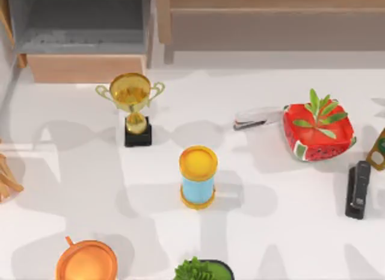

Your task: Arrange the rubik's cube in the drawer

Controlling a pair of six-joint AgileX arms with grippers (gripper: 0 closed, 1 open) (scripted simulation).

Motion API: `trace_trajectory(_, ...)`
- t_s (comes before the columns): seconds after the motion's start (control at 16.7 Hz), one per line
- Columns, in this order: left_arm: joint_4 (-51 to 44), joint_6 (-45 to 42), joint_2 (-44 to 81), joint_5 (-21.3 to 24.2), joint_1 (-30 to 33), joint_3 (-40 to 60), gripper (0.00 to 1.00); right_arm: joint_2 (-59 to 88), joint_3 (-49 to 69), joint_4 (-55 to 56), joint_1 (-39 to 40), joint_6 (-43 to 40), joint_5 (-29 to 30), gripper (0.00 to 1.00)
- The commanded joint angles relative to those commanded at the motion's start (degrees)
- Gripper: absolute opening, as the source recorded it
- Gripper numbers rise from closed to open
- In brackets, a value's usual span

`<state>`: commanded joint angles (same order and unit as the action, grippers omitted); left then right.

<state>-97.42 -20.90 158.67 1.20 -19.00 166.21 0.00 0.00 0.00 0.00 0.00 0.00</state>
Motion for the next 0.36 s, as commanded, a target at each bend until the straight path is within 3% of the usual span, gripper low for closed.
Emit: trace_trajectory(0.36,0.0,0.0,0.0,0.0,0.0,0.0,1.0,0.0,0.0,0.0,0.0,0.0,0.0,1.0)
